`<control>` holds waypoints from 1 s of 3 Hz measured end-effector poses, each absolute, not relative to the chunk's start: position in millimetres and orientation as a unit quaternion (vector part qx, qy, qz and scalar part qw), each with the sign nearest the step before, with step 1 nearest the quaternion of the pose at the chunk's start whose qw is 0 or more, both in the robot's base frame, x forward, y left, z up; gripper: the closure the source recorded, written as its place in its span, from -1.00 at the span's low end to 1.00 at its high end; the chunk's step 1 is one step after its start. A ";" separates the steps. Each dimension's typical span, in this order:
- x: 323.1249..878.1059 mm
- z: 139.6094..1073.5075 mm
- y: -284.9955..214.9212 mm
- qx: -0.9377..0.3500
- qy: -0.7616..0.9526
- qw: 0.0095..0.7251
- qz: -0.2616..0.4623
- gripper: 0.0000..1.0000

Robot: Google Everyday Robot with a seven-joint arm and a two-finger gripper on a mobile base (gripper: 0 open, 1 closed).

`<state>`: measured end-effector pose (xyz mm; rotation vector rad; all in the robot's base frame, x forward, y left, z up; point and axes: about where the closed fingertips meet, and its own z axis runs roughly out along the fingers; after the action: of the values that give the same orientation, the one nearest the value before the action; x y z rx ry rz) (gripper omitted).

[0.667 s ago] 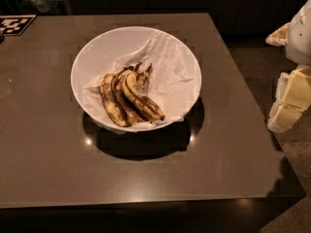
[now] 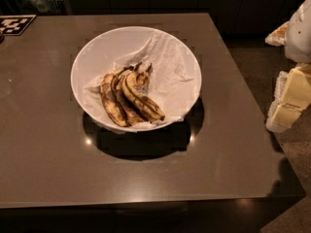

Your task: Pick banana from white bowl

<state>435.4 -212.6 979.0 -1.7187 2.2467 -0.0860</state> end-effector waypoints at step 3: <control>424.4 993.6 -173.8 -0.602 0.782 0.145 -0.070 -1.00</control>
Offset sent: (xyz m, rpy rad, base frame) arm -0.0185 0.0366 0.0095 -0.1492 0.0348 -0.0102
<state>424.4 -173.8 993.6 -1.7356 2.2518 -0.2026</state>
